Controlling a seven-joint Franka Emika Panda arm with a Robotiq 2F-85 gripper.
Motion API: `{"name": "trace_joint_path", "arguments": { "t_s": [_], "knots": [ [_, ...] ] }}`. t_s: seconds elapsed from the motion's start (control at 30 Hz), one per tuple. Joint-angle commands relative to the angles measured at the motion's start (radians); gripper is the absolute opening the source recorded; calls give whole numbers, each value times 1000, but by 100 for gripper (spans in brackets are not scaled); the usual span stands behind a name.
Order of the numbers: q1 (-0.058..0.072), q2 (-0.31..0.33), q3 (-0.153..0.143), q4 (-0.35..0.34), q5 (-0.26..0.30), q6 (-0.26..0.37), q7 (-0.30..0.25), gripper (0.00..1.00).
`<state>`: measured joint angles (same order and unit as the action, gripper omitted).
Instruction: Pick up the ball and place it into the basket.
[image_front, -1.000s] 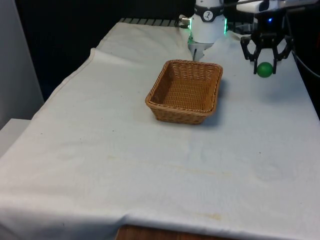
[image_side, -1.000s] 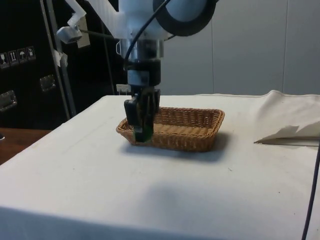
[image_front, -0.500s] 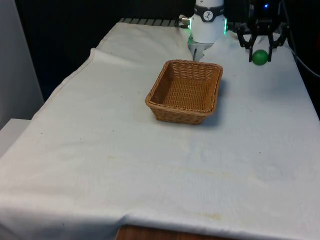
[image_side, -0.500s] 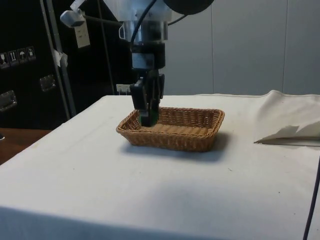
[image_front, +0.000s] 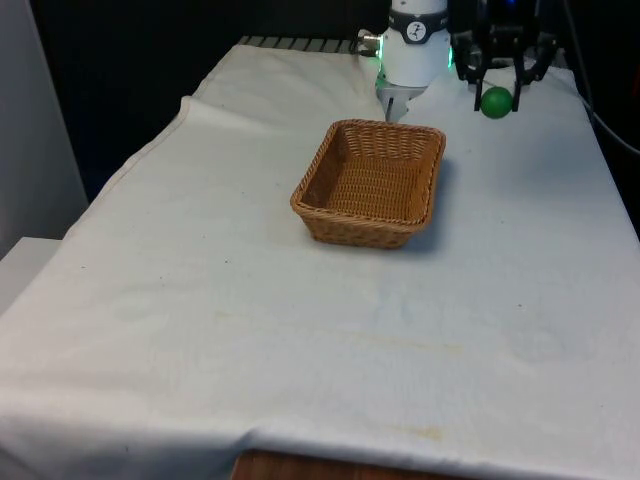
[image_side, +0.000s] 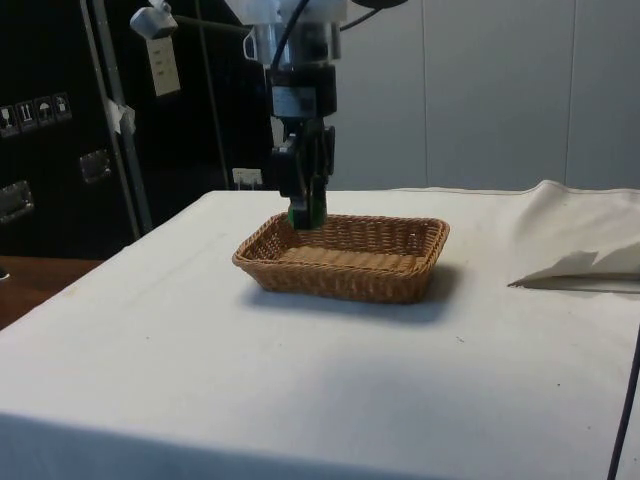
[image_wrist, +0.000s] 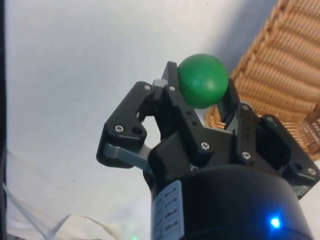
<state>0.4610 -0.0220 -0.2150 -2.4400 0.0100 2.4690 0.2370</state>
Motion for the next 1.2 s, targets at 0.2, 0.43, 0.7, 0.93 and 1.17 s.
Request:
{"name": "trace_joint_path", "arguments": {
  "t_s": [0.2, 0.43, 0.7, 0.93, 1.17],
  "knots": [
    [-7, -34, -37, -1, -61, -43, -4, 0],
    [-9, -67, -64, -7, -84, -70, -17, 0],
    [-13, -105, -106, -22, -110, -93, -43, 0],
    [-16, -110, -136, -31, -109, -88, -75, 0],
    [-16, -107, -172, -44, -106, -63, -111, 0]
  ]
}}
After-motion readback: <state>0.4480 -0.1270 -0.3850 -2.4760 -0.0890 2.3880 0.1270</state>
